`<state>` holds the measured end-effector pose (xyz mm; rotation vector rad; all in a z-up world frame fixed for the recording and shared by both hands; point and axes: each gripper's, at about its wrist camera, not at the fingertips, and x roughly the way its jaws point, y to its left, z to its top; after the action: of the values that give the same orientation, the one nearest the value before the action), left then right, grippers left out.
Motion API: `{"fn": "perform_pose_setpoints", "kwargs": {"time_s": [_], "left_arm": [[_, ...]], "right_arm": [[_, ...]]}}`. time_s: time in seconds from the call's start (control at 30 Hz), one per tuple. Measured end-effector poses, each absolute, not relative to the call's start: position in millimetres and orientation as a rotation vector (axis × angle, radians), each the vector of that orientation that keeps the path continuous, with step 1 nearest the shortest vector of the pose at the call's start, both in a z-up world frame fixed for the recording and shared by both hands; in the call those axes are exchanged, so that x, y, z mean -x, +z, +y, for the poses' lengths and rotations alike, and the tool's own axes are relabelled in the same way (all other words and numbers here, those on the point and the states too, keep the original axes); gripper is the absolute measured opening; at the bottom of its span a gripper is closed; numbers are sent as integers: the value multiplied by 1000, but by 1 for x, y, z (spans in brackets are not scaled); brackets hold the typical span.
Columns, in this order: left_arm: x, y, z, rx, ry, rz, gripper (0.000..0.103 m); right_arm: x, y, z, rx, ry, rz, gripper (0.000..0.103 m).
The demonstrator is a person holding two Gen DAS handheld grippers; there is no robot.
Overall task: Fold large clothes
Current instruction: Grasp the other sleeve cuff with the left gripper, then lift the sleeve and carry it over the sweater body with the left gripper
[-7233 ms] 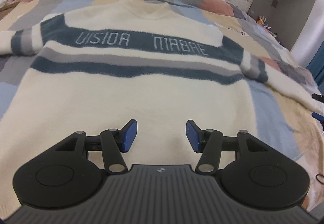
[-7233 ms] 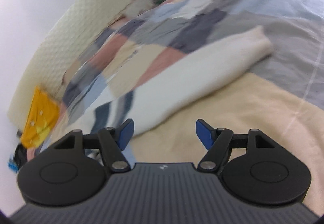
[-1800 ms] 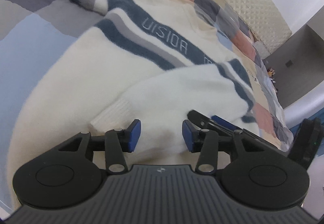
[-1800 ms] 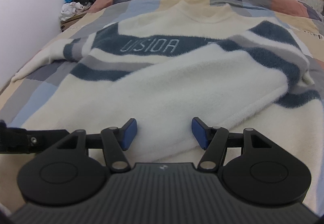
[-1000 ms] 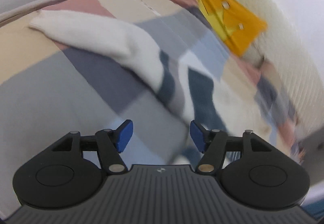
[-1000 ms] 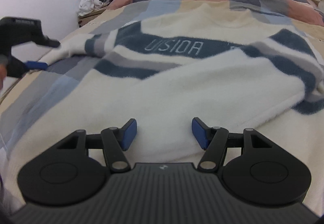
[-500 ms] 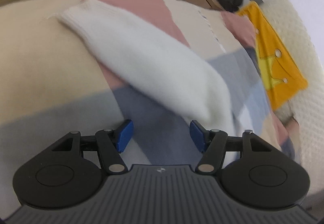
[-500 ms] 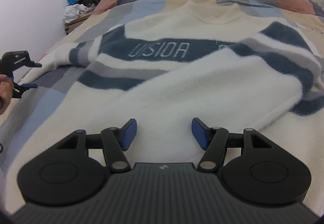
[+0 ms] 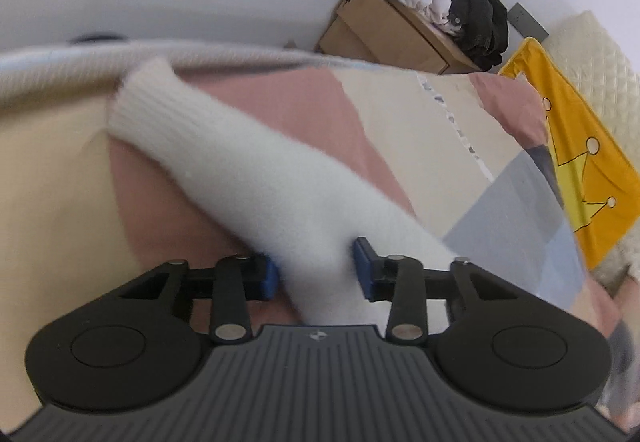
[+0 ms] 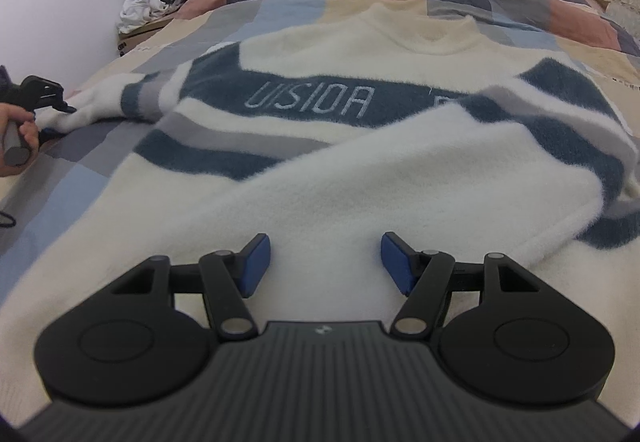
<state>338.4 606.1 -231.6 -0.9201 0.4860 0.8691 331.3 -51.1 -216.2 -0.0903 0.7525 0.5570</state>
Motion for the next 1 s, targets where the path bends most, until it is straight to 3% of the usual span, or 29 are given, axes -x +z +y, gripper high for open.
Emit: {"fn": "perform_pose_setpoints", "kwargs": {"time_s": [0.07, 0.27, 0.53, 1.0], "left_arm": [[-347, -230, 614, 905, 876, 492, 31], [-360, -208, 612, 806, 910, 508, 19], [-379, -117, 566, 539, 896, 523, 17], [-415, 31, 348, 138, 586, 391, 16]], "right_arm": [[-333, -216, -50, 100, 559, 754, 65], [-334, -216, -49, 111, 559, 753, 65], [-337, -211, -49, 125, 566, 748, 64], [-338, -173, -119, -132, 493, 672, 64]]}}
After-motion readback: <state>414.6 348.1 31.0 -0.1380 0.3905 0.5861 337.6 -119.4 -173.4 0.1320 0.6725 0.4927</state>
